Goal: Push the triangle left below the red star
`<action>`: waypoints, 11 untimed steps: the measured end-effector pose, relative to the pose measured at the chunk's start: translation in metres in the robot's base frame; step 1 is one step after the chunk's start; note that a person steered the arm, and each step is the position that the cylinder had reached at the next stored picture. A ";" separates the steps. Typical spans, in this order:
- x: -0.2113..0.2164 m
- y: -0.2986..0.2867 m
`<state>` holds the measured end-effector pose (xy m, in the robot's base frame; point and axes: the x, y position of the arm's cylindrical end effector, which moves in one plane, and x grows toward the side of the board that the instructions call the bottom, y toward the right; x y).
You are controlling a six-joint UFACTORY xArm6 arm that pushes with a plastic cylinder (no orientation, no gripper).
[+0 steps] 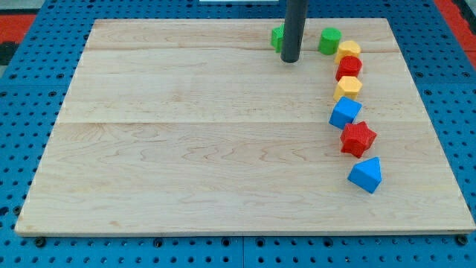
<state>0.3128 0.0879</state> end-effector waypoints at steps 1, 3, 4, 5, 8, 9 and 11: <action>0.075 -0.030; 0.257 -0.043; 0.305 0.032; 0.304 0.110; 0.259 0.042; 0.263 0.031; 0.245 0.063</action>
